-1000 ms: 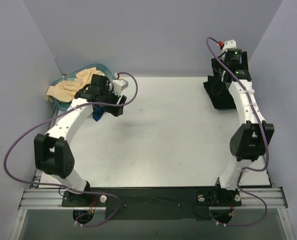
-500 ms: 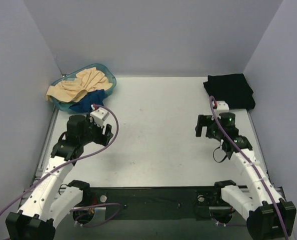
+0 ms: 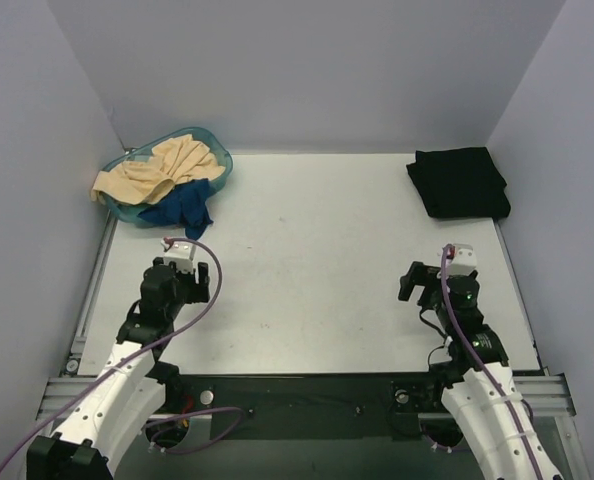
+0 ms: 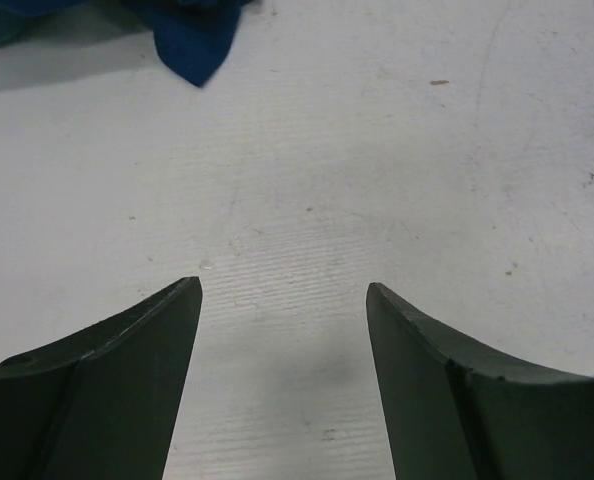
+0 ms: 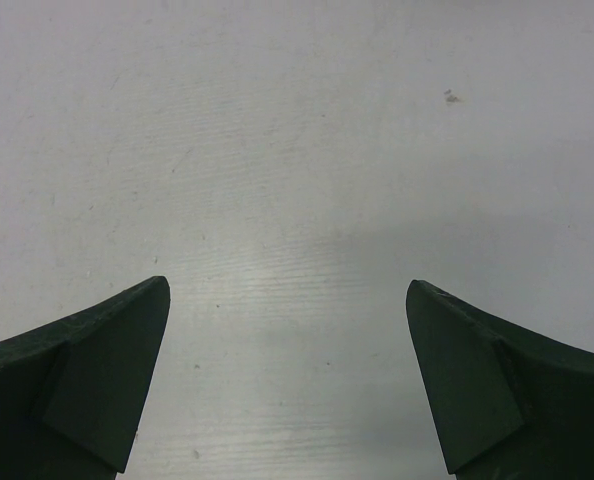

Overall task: Fold and stack the t-shirts
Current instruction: Put the neatly folded tshirt into the corner of the board with the right arm

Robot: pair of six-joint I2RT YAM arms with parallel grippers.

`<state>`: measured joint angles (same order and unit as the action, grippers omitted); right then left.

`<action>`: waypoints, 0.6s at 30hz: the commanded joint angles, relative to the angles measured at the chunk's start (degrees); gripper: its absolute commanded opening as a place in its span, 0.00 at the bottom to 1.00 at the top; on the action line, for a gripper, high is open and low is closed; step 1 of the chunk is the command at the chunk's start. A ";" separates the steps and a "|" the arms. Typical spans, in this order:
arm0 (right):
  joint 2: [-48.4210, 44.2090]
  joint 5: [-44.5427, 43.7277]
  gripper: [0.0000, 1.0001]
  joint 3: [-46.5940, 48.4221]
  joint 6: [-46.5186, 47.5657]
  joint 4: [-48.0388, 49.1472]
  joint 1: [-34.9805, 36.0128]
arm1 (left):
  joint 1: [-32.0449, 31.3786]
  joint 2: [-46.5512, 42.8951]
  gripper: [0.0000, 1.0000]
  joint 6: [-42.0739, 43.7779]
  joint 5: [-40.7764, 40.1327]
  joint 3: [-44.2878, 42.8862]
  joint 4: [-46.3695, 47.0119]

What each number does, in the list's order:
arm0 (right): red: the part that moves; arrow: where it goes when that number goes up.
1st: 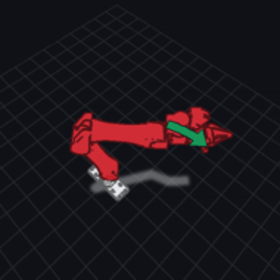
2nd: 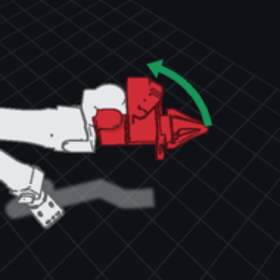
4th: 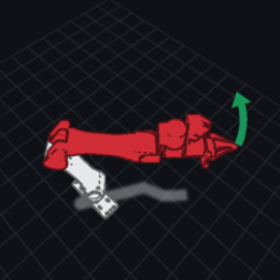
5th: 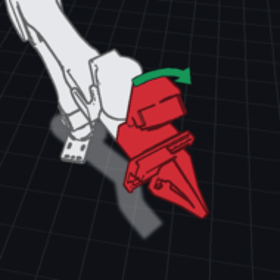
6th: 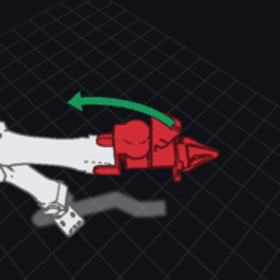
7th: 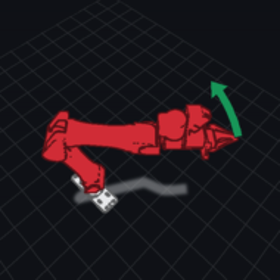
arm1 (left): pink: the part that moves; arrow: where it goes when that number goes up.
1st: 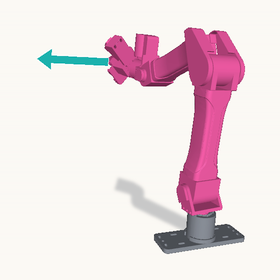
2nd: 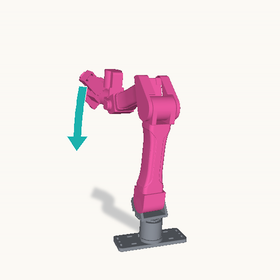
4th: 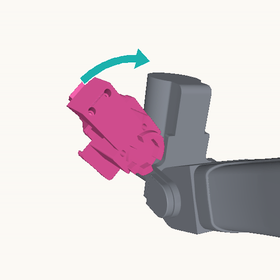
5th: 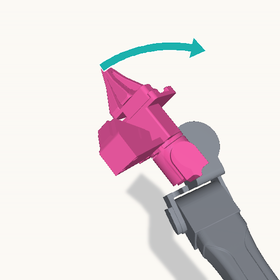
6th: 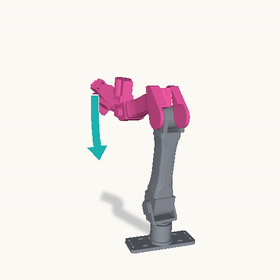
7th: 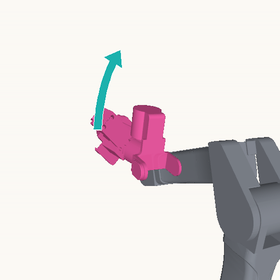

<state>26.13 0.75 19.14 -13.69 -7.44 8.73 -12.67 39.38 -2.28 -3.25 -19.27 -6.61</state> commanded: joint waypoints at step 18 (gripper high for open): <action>2.70 -9.27 1.00 -9.55 3.94 20.61 0.41 | 1.68 -2.03 0.77 -5.18 -11.08 7.31 13.38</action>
<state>27.79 -5.28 10.85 -11.40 5.76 8.73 -11.84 36.93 -6.81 -13.30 -12.32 2.33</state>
